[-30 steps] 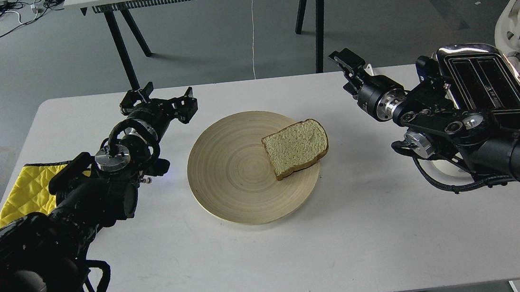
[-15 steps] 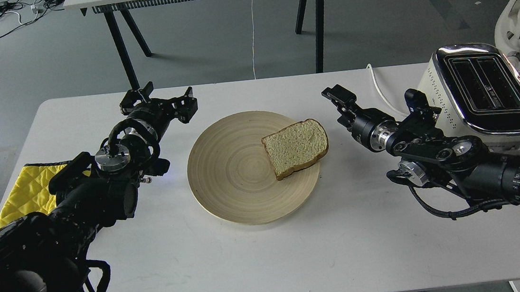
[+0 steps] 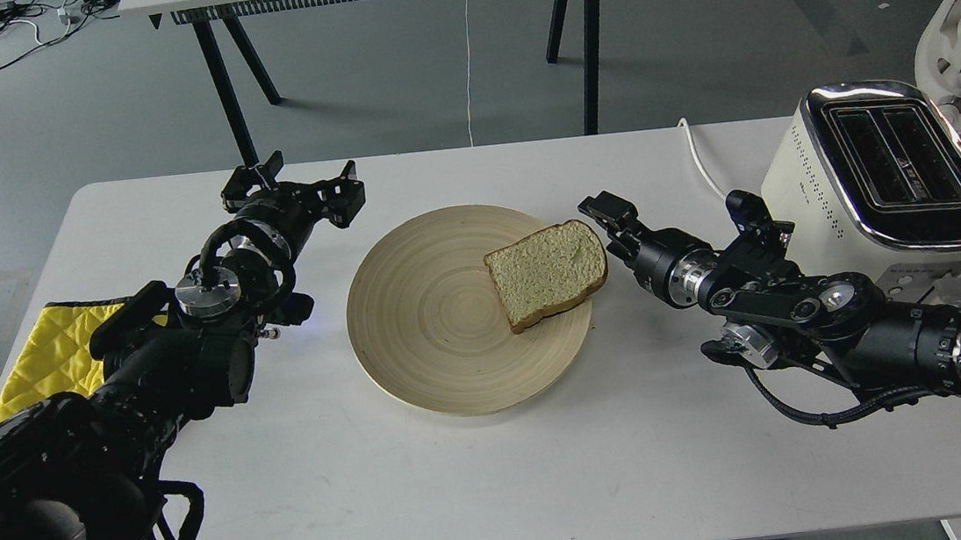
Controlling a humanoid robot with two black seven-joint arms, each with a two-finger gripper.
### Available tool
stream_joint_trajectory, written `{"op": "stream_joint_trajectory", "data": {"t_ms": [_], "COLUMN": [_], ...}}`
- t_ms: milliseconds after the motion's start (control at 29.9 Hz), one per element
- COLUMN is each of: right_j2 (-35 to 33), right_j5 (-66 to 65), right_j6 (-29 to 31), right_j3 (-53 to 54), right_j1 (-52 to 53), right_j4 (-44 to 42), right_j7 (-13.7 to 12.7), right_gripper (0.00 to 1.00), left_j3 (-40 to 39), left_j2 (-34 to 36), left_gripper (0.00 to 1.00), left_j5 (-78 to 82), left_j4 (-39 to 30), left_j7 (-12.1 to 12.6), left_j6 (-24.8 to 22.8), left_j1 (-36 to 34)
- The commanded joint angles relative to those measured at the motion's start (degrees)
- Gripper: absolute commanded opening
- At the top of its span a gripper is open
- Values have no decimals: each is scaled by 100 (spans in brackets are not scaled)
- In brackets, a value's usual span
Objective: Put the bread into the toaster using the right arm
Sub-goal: 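Close the right gripper on the edge of the bread slice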
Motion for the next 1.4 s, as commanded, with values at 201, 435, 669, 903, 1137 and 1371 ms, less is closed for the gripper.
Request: {"op": "stream_joint_trajectory", "data": {"t_ms": [201, 435, 669, 903, 1137, 1371], "right_j2": [3, 3, -32, -41, -50, -50], "right_j5": [-216, -216, -216, -225, -234, -234], "right_j6": [18, 18, 0, 9, 18, 18], "right_j3": [0, 0, 0, 0, -8, -8], "right_j1": [-37, -19, -19, -19, -19, -19], "right_j4": [115, 115, 106, 115, 115, 115], "right_j7": [-2, -2, -2, -2, -2, -2], "right_gripper": [67, 55, 45, 38, 30, 24], "left_j3": [0, 0, 0, 0, 0, 0], "left_j2": [-1, -1, -1, -1, -1, -1], "left_gripper": [100, 100, 100, 100, 100, 100], "left_j5": [-1, -1, 7, -1, -1, -1], "left_j4": [0, 0, 0, 0, 0, 0], "left_j7": [0, 0, 0, 0, 0, 0], "left_j6": [0, 0, 0, 0, 0, 0], "left_j1": [0, 0, 0, 0, 0, 0]}}
